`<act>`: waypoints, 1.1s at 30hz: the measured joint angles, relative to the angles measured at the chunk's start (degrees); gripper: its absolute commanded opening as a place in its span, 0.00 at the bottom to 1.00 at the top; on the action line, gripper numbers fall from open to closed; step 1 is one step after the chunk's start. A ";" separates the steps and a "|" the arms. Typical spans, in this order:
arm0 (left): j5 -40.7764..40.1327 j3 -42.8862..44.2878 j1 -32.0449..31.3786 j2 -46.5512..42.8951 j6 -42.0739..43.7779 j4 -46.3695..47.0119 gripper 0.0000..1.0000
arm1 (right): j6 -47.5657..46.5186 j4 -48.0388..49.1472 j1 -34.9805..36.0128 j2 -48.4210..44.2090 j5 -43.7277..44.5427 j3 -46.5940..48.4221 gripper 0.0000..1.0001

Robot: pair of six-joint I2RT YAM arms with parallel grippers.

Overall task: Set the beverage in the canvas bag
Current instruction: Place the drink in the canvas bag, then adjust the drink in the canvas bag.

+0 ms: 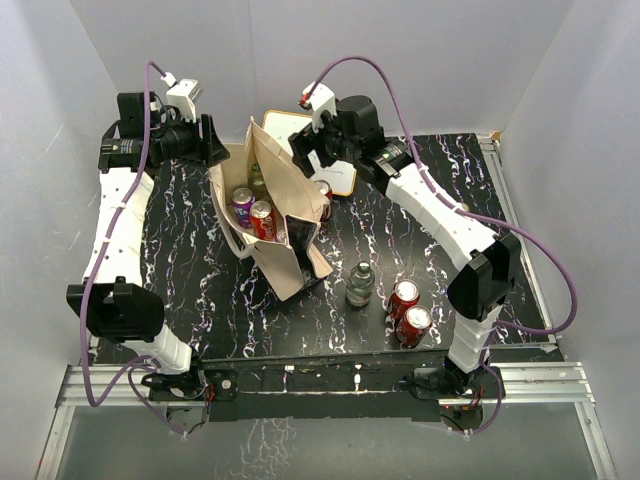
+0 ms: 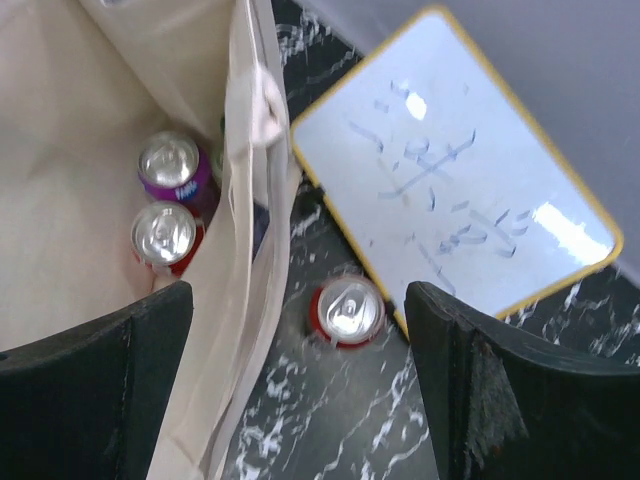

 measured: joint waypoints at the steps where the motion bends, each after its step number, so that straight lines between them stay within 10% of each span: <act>1: 0.20 0.00 0.00 -0.09 0.07 0.13 0.61 | 1.01 -0.83 -0.55 -0.68 -0.17 -1.40 0.88; 12: 5.01 3.56 -0.35 -0.13 4.24 -1.01 0.67 | 6.49 -4.81 -0.09 -4.55 -6.97 -10.62 0.76; 24: 9.31 4.50 -15.19 0.39 23.87 -16.44 0.63 | 9.40 -6.51 -0.11 -4.61 -9.22 -12.90 0.08; 33: 9.73 1.95 -17.46 7.34 37.05 -22.77 0.63 | 8.35 -8.31 -0.15 -4.63 -6.51 -8.63 0.08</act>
